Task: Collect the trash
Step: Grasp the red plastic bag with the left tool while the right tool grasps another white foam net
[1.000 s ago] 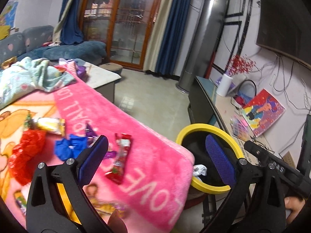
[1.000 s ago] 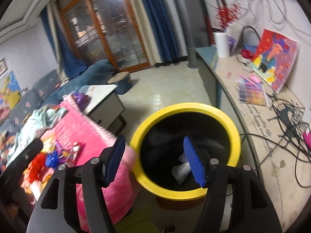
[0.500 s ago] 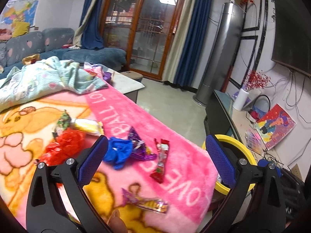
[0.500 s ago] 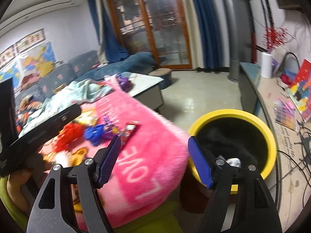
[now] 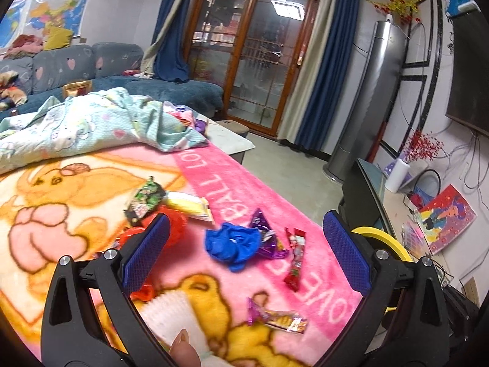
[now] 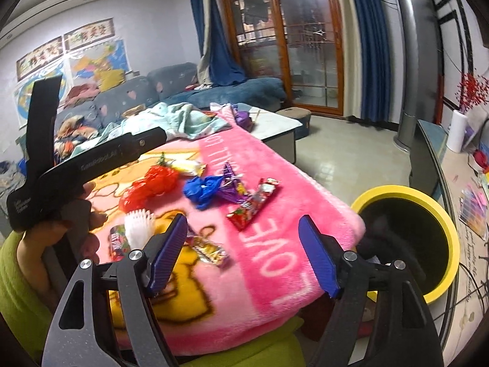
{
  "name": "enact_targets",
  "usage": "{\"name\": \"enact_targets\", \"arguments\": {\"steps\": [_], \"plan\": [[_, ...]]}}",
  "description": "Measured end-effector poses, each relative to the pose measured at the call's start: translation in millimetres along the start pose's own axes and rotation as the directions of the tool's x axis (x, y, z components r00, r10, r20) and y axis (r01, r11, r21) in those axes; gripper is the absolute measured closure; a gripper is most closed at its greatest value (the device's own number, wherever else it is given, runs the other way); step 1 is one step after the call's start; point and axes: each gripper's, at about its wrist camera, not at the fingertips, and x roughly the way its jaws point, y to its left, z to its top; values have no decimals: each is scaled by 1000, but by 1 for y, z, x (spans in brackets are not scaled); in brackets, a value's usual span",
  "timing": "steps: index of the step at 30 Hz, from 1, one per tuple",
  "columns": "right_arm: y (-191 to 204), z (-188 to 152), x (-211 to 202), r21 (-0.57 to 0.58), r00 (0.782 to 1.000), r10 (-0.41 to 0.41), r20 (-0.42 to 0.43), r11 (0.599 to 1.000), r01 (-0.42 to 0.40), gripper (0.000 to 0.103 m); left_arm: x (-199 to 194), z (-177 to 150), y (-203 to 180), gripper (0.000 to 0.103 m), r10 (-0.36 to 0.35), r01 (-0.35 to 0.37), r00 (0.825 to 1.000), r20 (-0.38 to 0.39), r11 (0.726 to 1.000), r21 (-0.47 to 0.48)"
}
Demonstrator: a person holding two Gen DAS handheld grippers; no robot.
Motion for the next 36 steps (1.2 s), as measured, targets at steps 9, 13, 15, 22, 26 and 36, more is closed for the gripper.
{"name": "enact_targets", "arguments": {"steps": [9, 13, 15, 22, 26, 36], "plan": [[31, -5, 11, -75, 997, 64, -44, 995, -67, 29, -7, 4, 37, 11, 51, -50, 999, 2, 997, -56], [47, -9, 19, -111, 992, 99, -80, 988, -108, 29, -9, 6, 54, 11, 67, -67, 998, -4, 995, -75], [56, -12, 24, -125, 988, 116, -104, 984, -128, 29, -10, 6, 62, 11, 78, -78, 997, -7, 993, -84], [82, -23, 47, -151, 960, 172, -220, 966, -208, 29, -7, 0, 92, 11, 106, -111, 993, -51, 988, -104], [90, -30, 60, -152, 944, 183, -273, 961, -230, 29, -2, -5, 104, 18, 99, -108, 990, -97, 990, -93], [92, -45, 83, -124, 913, 199, -356, 958, -257, 48, 21, -24, 105, 47, 11, -21, 979, -204, 999, -48]]}}
